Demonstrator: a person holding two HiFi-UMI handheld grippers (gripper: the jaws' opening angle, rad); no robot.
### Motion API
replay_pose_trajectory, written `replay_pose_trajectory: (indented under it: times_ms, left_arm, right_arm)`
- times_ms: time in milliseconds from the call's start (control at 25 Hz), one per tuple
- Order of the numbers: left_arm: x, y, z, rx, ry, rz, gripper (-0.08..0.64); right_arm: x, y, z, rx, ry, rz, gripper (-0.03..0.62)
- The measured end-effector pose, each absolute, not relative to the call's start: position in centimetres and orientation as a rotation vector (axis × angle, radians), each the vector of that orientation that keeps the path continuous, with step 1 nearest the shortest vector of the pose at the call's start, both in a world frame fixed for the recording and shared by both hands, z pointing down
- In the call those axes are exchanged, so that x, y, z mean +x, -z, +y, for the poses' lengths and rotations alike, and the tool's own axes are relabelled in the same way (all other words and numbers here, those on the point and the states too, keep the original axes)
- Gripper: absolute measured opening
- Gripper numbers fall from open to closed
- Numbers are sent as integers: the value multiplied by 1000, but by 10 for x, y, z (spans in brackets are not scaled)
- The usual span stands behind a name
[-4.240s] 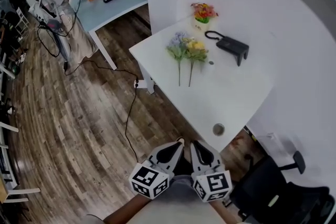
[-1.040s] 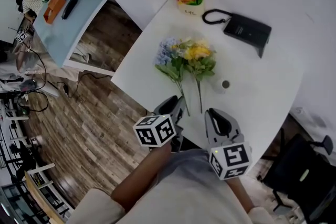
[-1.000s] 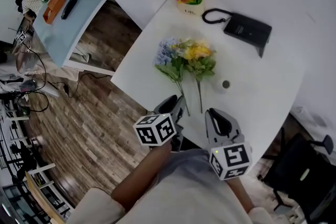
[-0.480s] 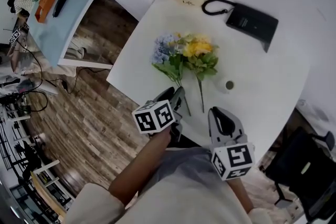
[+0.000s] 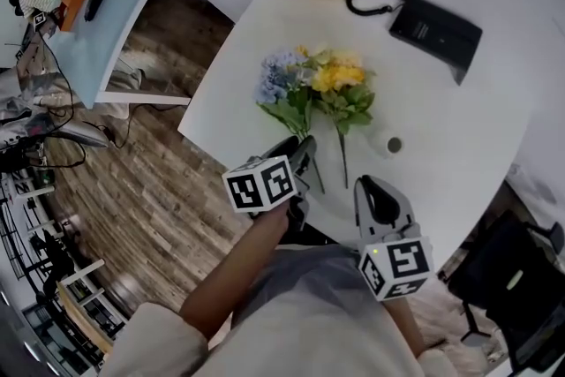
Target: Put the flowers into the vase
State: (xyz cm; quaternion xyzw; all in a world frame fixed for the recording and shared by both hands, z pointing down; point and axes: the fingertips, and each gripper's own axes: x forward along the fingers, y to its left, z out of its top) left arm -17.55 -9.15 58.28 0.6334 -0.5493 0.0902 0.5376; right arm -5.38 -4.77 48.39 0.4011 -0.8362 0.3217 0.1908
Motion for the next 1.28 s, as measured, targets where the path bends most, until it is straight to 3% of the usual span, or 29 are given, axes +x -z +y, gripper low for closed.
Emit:
replay_pose_trajectory:
  times_ms: [680,880,1280]
  left_arm:
    - [-169,-593,-100,1480,-209,-1236,155]
    - [-169,-592,-101,1478,-189,-1231,98]
    - [-169,-590,-95,1459,-115,-1203,58]
  right_arm:
    - [-48,-491,-55,1141,-957,-2328,26]
    - [-46,-492,-55,1146,-965,-2319,26]
    - [-45,-492,-53,1152,-956,-2320,26]
